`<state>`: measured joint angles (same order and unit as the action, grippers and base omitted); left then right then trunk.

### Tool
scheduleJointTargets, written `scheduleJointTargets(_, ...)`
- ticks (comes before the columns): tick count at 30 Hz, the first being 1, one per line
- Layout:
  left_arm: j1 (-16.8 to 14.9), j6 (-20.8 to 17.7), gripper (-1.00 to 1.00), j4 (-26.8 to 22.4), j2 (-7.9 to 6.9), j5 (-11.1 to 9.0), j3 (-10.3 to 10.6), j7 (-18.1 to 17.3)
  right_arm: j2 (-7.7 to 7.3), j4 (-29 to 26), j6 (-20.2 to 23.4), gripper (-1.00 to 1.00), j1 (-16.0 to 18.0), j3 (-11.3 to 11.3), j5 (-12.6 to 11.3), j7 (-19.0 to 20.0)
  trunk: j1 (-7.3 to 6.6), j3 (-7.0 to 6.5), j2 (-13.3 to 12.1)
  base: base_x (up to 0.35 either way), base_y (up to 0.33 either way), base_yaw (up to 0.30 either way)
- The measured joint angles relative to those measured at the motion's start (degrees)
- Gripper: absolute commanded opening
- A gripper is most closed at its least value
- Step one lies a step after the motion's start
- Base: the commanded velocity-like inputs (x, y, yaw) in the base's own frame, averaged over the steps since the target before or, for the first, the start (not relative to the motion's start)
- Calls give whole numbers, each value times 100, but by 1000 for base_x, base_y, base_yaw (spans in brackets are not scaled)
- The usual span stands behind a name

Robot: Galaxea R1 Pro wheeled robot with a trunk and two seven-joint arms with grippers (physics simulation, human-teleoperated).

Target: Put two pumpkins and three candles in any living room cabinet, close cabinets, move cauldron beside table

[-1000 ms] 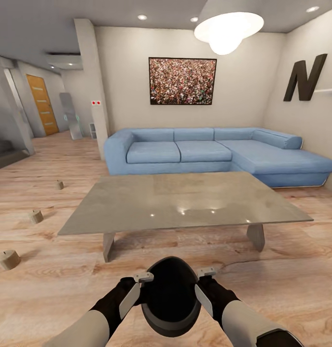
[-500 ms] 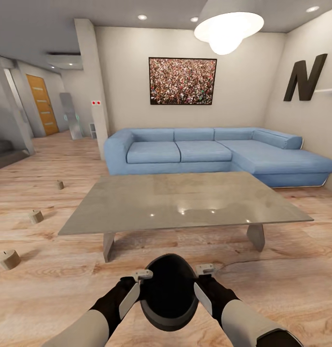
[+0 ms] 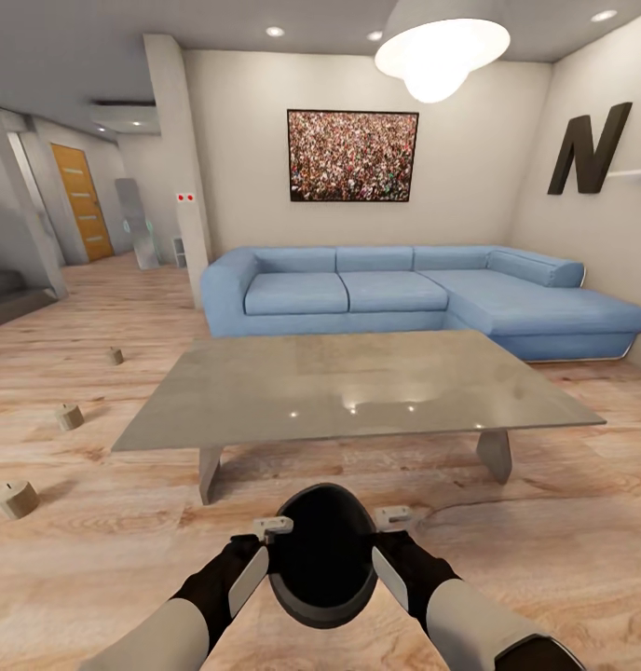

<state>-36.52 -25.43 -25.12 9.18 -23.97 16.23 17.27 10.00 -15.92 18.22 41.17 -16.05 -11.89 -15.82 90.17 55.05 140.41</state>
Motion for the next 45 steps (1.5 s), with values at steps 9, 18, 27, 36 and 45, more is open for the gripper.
scheduleJointTargets(9,4,0,-100,-2,-1,12,-5,9,0,-5,-2,-100,0,-62,-62,-8,159,170,282,0,0,0)
scheduleJointTargets(18,1,17,-100,8,3,-166,75,-4,0,-77,161,-100,-2,386,416,6,182,369,294,0,0,0)
scheduleJointTargets(27,1,17,-100,9,3,-169,66,-23,0,-95,181,-100,-3,394,436,-2,184,392,296,0,0,0)
scheduleJointTargets(36,-1,22,-100,15,-30,-183,60,-49,0,-86,173,-100,-3,394,445,11,181,392,296,163,0,0)
scheduleJointTargets(45,-1,15,-100,15,-37,-207,57,-62,0,-94,194,-100,-3,402,473,18,183,392,296,197,0,0)
